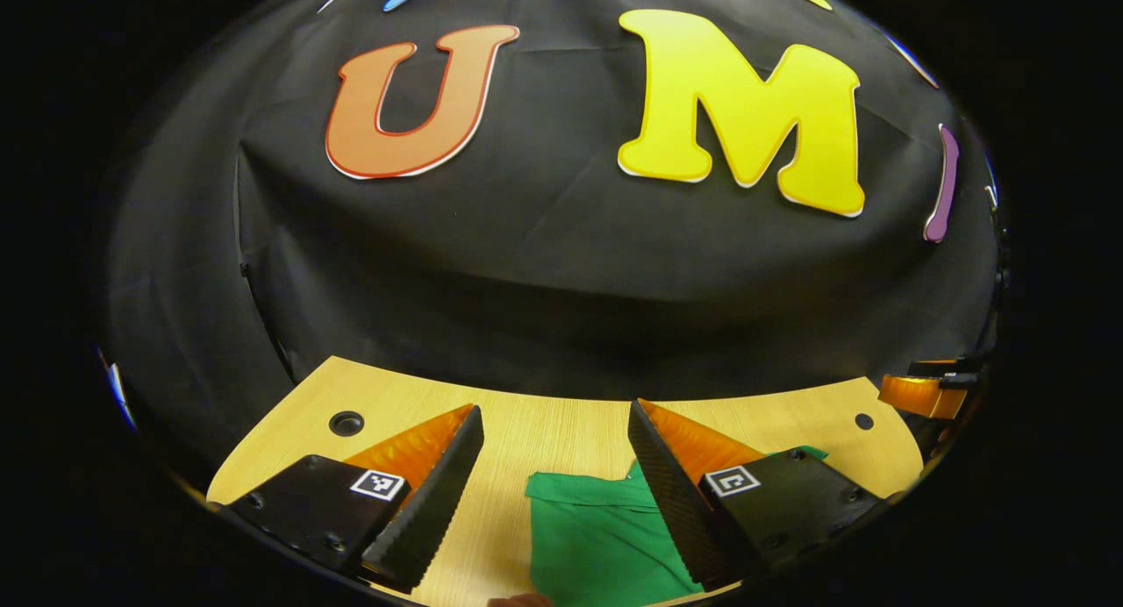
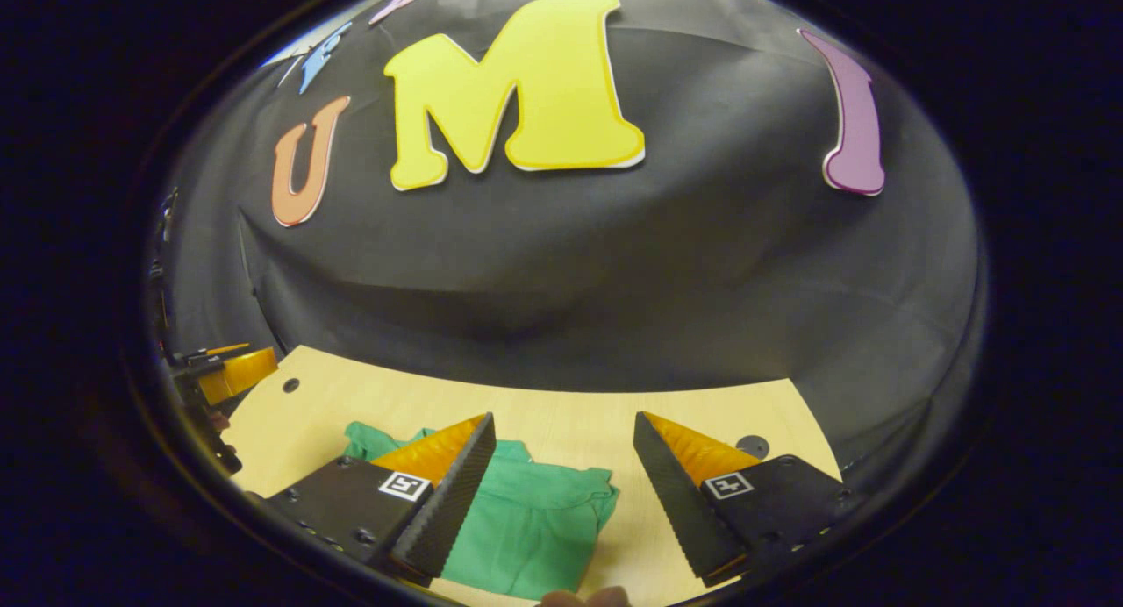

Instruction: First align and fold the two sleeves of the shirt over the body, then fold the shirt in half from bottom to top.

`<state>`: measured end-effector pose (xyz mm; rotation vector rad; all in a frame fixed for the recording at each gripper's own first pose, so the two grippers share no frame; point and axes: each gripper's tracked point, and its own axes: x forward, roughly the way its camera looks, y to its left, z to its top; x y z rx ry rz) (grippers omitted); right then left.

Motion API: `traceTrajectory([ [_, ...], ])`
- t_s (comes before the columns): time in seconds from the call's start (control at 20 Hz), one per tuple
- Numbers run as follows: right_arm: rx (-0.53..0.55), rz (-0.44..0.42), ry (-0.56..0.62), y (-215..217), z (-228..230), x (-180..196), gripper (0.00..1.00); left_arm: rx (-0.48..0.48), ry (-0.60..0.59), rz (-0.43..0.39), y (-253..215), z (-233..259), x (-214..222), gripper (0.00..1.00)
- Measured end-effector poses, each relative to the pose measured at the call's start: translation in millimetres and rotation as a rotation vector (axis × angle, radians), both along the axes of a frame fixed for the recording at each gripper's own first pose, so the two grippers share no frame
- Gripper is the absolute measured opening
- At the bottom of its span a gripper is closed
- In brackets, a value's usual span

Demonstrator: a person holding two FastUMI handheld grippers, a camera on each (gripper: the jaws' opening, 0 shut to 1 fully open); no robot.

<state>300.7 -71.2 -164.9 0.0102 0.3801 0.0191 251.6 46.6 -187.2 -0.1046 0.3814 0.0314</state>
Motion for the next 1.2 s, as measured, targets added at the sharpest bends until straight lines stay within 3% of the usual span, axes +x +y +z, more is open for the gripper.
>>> traceTrajectory([
  [0.3, -0.033, -0.010, -0.125, 20.1, 69.0, -81.9, 0.97, 0.006, -0.103, -0.008, -4.3, 81.0, -64.8, 1.00],
  [0.65, -0.052, -0.019, -0.245, 47.3, 119.1, -215.1, 0.97, 0.057, -0.205, -0.047, -14.4, 167.1, -182.5, 1.00],
  [0.9, -0.062, -0.027, -0.303, 62.1, 130.7, -302.5, 0.98, 0.078, -0.261, -0.048, -25.0, 195.9, -271.1, 1.00],
  [1.2, -0.068, -0.033, -0.375, 79.7, 138.7, -378.1, 0.97, 0.128, -0.325, -0.055, -37.6, 211.4, -340.9, 1.00],
])
